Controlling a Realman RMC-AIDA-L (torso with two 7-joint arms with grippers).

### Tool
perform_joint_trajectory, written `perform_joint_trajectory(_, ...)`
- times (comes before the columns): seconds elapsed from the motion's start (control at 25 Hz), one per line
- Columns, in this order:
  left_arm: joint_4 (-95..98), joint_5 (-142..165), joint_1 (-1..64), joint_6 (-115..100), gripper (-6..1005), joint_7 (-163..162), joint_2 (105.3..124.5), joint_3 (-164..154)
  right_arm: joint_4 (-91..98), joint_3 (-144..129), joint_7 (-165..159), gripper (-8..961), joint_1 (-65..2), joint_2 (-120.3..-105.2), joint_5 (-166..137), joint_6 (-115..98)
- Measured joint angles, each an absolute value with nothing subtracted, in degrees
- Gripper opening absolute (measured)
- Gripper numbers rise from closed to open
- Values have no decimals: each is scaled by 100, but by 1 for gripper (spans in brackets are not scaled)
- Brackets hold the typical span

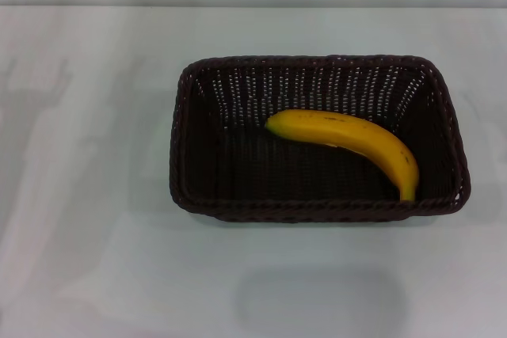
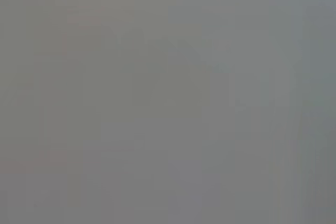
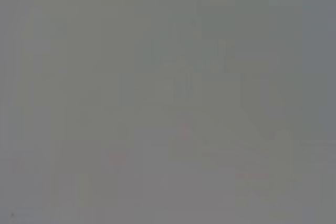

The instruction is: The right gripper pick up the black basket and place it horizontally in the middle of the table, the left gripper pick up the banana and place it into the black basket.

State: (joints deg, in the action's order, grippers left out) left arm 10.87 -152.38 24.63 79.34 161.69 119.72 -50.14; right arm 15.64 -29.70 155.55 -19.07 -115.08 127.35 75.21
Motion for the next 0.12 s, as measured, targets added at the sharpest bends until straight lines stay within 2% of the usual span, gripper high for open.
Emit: perform_joint_trajectory(0.12,1113,-15242,2478,7943,866,16174,11956,-4997,1540,-2952,15557,875,-1886,-11513,12774,7529)
